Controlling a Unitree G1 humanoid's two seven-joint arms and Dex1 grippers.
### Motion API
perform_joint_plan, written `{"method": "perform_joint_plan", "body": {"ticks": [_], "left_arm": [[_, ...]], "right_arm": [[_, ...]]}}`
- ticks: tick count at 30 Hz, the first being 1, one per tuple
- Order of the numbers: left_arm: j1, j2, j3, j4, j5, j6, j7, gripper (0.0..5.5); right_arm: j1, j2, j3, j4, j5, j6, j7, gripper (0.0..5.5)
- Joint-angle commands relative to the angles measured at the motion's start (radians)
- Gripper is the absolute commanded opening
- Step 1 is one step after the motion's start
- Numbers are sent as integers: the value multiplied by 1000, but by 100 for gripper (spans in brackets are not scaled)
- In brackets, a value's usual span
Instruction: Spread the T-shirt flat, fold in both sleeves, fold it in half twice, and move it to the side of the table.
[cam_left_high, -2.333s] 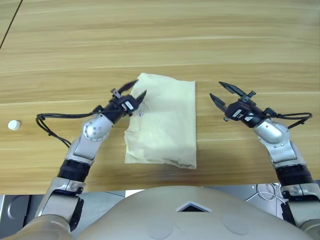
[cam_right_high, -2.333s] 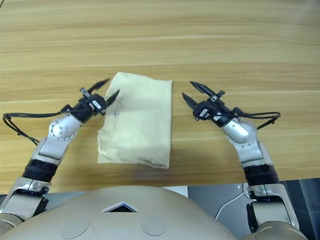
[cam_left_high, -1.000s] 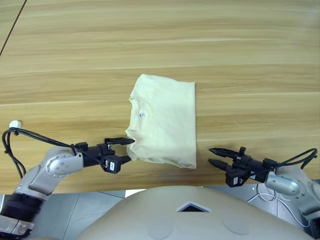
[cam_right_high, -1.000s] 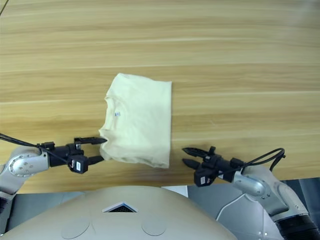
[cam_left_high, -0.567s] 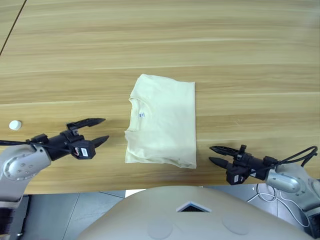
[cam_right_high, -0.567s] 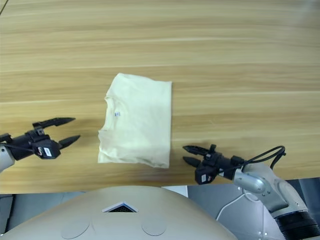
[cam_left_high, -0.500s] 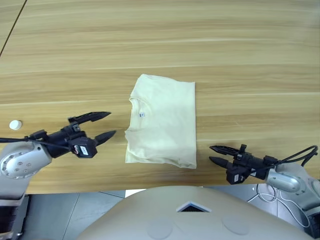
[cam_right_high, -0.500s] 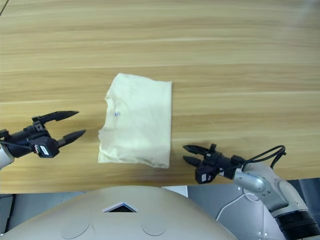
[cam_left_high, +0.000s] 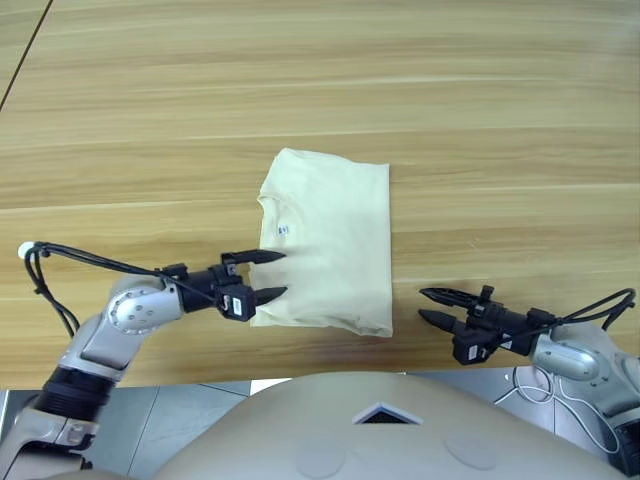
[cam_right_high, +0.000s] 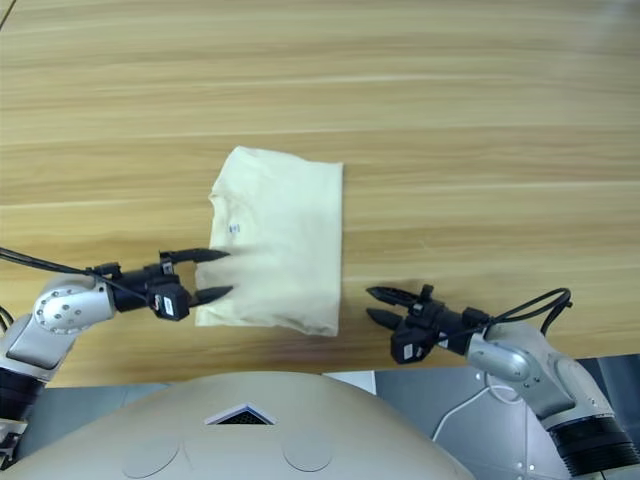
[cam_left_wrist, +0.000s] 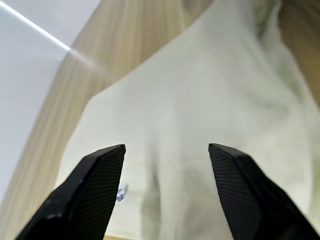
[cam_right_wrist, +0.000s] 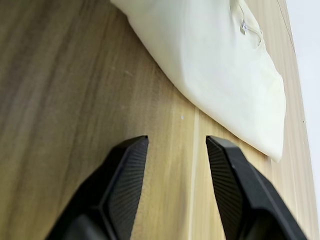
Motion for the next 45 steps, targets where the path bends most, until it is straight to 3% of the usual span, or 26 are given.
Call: {"method": "perform_joint_plan", "body": {"ticks": [1, 13, 22, 27, 31, 39, 45], "left_arm": [[47, 27, 8, 22, -14, 2, -6, 311], [100, -25, 1, 43, -82, -6, 15, 311], [130, 25, 267, -243, -311, -25, 60, 311], [246, 120, 423, -25, -159, -1, 28, 311], [254, 122, 368, 55, -14, 6, 31, 311], [238, 51, 158, -65, 132, 37, 17, 311], [235, 40, 115, -69, 173, 46, 54, 311]], "right_arm": [[7, -12, -8, 6, -16, 3, 3, 215], [-7, -28, -21, 5, 4, -4, 4, 215], [-2, -9, -39, -54, 86, 0, 9, 215], [30, -18, -35, -60, 72, 4, 23, 215], [26, -19, -40, -63, 76, 7, 33, 215], [-5, -23, -32, -46, 96, -2, 51, 215], [-18, -33, -30, -33, 103, -13, 68, 215]]}}
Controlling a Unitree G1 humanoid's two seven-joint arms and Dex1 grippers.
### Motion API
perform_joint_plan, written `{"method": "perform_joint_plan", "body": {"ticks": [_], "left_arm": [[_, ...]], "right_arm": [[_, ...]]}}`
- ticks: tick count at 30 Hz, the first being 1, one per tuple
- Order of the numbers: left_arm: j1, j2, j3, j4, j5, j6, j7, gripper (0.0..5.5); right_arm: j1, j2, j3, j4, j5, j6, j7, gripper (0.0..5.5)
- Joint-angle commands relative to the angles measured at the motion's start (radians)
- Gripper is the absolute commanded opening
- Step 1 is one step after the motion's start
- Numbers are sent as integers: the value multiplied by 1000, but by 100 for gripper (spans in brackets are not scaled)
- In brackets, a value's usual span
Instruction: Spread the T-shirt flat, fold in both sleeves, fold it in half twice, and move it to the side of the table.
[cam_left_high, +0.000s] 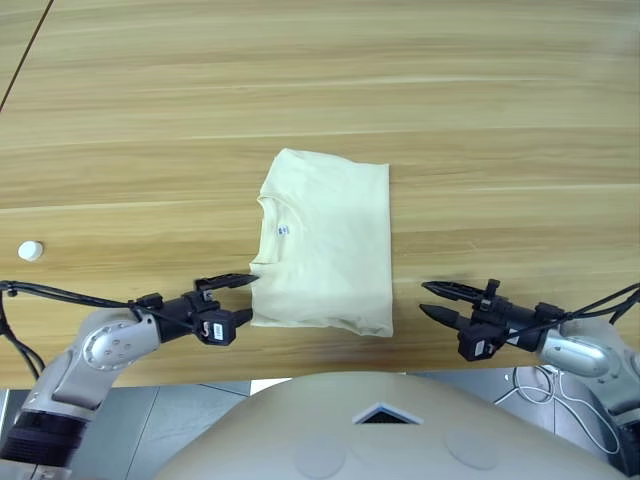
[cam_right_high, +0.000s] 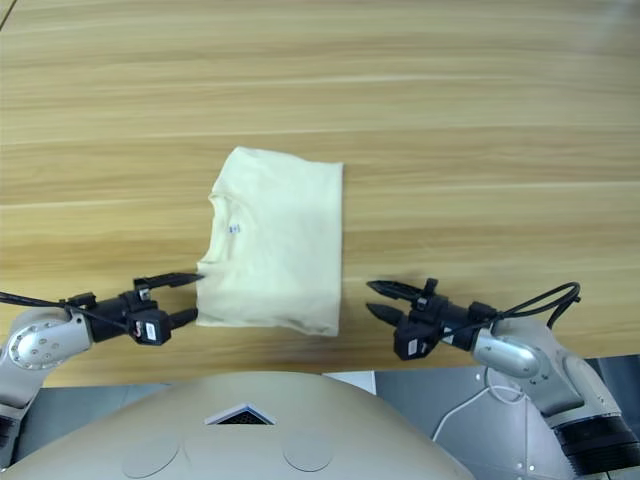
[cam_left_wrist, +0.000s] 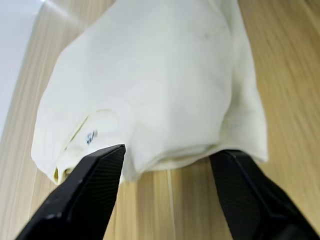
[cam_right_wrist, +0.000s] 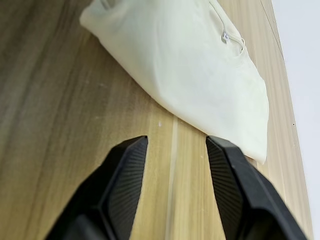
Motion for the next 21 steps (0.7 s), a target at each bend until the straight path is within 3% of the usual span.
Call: {"method": "perform_joint_plan", "body": {"ticks": [1, 11, 21], "left_arm": [[18, 13, -22, 0, 44, 19, 1, 311], [62, 46, -63, -47, 18, 1, -9, 311], [59, 74, -76, -49, -22, -26, -26, 164]], "right_arm": [[-16, -19, 1, 4, 17, -9, 22, 215], [-78, -17, 62, 10, 39, -19, 83, 215], [-58, -49, 96, -25, 98, -14, 149, 215]]}}
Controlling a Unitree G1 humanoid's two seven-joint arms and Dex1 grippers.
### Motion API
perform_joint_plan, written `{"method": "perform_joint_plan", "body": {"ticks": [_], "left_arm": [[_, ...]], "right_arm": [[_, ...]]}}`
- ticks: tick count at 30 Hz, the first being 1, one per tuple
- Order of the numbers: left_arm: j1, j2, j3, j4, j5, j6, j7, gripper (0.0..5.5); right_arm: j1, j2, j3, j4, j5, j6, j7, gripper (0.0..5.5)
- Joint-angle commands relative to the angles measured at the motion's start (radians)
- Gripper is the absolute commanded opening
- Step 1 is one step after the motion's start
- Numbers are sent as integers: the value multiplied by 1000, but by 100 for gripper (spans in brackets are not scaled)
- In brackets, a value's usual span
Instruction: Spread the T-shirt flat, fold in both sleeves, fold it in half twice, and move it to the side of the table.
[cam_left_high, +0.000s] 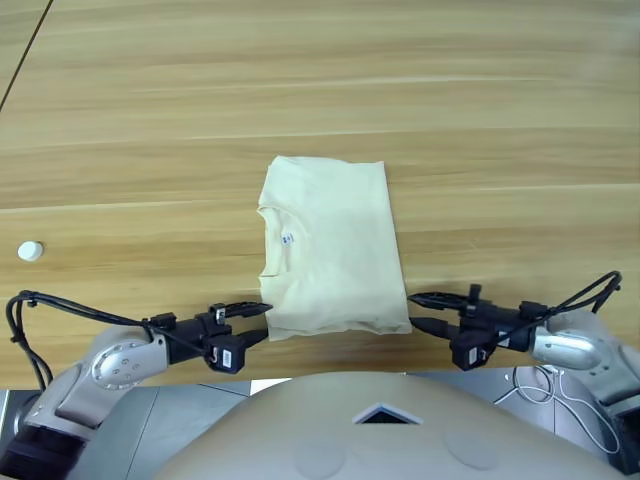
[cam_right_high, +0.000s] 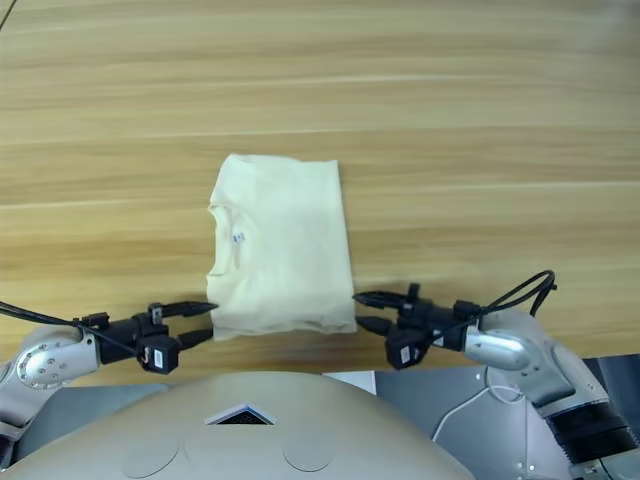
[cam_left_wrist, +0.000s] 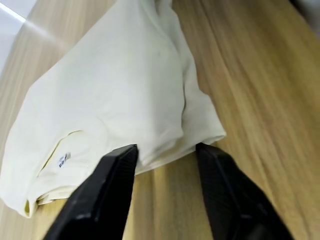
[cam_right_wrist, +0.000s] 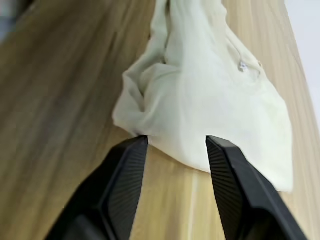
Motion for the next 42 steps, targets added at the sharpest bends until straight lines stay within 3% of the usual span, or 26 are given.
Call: {"method": "perform_joint_plan", "body": {"ticks": [1, 9, 14, 25, 31, 39, 42], "left_arm": [[-15, 18, -19, 17, -10, -1, -20, 146], [-65, -2, -103, 45, -14, -8, -47, 2], [-76, 1, -130, 46, -16, -11, -48, 2], [-70, 6, -128, 44, -18, -7, -28, 0], [-55, 8, -112, 43, -77, -19, -15, 0], [76, 8, -82, -25, -290, -38, -11, 0], [17, -45, -55, -30, -329, -17, 20, 0]], "right_arm": [[11, -20, -3, -21, 21, 1, 16, 215], [23, -30, -13, -5, 27, 0, 28, 215], [-17, -3, 30, 15, 20, 1, 43, 215], [-77, 12, 72, 47, 71, -4, 60, 13], [-31, 14, 40, -13, 127, 3, 32, 7], [192, 1, -67, -50, 276, 23, -7, 7], [137, 36, -95, -59, 282, 55, -24, 7]]}}
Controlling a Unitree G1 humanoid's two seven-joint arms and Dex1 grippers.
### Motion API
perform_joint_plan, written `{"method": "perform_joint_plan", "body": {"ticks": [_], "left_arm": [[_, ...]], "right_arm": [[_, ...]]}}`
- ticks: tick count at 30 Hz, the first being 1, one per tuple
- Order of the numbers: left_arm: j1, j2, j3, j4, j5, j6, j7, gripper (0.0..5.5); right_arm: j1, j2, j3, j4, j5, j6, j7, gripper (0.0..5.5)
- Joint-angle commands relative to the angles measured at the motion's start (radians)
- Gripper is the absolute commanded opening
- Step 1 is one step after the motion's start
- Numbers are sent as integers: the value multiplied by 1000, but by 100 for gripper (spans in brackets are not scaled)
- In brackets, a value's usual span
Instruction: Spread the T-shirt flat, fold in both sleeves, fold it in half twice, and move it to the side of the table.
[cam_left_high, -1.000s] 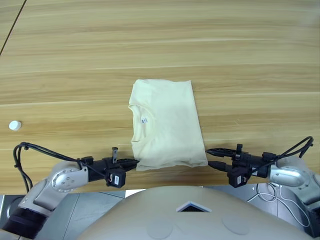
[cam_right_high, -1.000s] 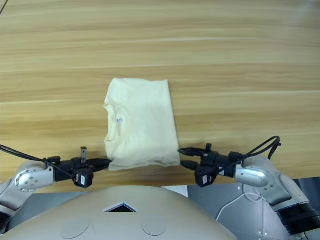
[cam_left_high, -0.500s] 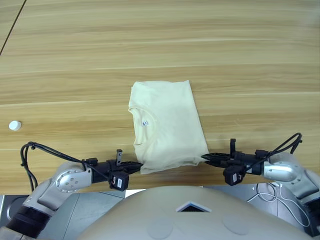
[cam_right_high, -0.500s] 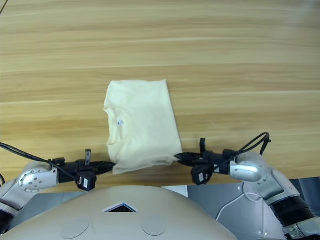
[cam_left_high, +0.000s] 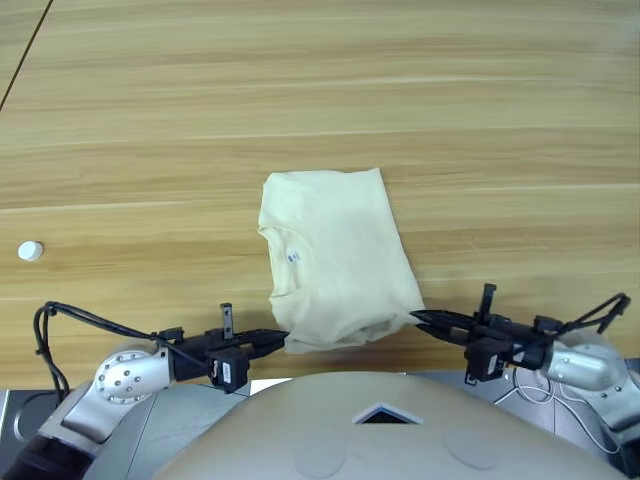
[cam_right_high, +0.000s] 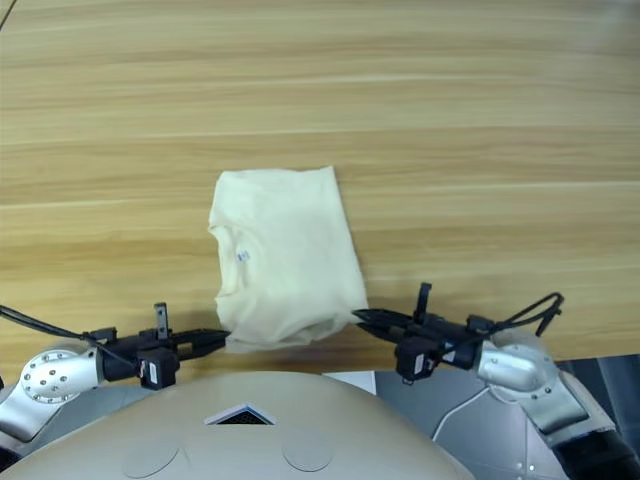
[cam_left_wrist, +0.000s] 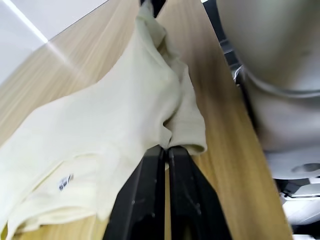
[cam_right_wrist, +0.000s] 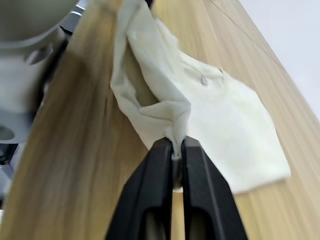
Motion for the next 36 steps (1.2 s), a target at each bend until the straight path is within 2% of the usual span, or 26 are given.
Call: {"method": "perform_joint_plan", "body": {"ticks": [1, 7, 16, 27, 28, 36], "left_arm": [[-90, -78, 52, -16, -58, 34, 58, 0], [-264, -231, 99, 60, 13, 115, 179, 0], [-492, -325, 114, 274, 173, 189, 285, 0], [-657, -417, 80, 487, 293, 257, 395, 0], [-673, -426, 72, 515, 292, 257, 393, 33], [-686, -463, 93, 565, 290, 279, 443, 158]], "right_arm": [[-92, 49, -45, -6, 6, 43, -31, 7], [-302, 165, -56, 27, -50, 142, -92, 7], [-647, 380, 22, 185, -229, 333, -203, 7], [-890, 527, 122, 495, -414, 405, -347, 7], [-901, 529, 136, 523, -429, 398, -355, 45], [-952, 548, 166, 632, -464, 380, -423, 180]]}}
